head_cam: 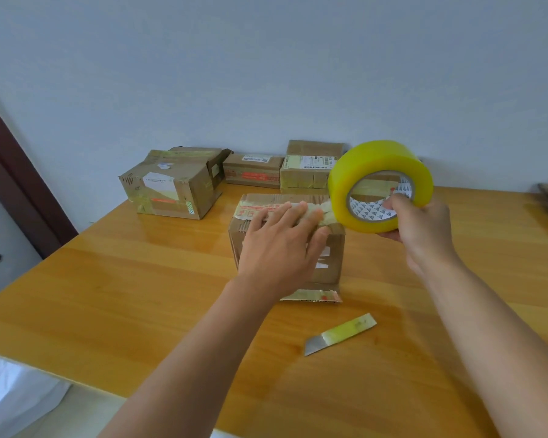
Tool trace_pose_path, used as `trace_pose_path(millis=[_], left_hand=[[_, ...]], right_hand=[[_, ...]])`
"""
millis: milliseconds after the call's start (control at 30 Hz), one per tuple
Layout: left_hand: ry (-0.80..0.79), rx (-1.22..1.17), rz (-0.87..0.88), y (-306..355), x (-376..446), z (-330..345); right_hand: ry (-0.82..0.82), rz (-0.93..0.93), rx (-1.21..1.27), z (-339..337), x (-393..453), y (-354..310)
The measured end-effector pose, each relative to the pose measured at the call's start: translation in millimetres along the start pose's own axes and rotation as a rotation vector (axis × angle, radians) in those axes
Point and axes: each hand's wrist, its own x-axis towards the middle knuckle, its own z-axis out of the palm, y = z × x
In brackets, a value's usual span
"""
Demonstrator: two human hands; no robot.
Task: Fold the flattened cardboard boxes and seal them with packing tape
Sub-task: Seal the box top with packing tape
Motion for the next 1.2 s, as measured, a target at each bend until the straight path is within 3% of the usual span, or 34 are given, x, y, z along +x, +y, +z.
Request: trace_pose_path(millis=[300, 500, 667, 933, 1200], left_hand=[[-0.056, -0.003, 0.044, 16.5, 4.6, 0.0], [-0.003, 0.052, 0.055, 15.0, 5.5, 3.3], [-0.088, 0.013, 0.044, 26.6, 11.1, -1.9], [-0.047, 0.101, 0.001, 27.9, 11.8, 3.3], [-0.067, 0.047, -0.047, 11.3, 11.3, -0.7]], right_hand=[[0.006, 0.031, 0.04, -6.2, 0.8, 12.5], [-0.029, 0.117, 0.105, -7.2, -2.8, 28.9], [-0.042, 0.15, 0.154, -8.3, -9.3, 39.9], [-0.105, 0.164, 0.039, -8.6, -18.0, 54.5], [-0.051, 0.114, -0.029, -12.8, -12.9, 67.7]])
